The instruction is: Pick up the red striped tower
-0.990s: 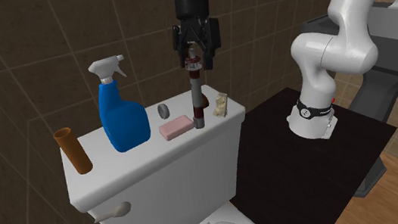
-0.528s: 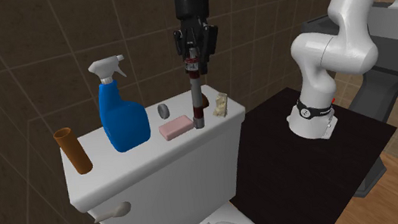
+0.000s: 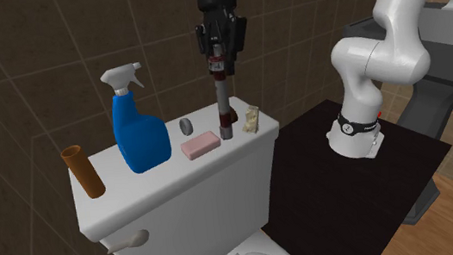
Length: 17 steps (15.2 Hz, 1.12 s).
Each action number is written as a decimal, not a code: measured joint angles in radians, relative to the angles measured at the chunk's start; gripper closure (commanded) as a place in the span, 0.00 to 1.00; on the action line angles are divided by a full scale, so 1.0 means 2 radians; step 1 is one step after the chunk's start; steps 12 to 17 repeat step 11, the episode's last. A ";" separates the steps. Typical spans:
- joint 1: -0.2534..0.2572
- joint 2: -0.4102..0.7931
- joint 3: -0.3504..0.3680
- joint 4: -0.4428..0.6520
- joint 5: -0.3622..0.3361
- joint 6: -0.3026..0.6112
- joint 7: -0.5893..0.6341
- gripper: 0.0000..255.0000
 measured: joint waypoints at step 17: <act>0.003 0.007 0.002 0.076 -0.001 -0.067 0.016 1.00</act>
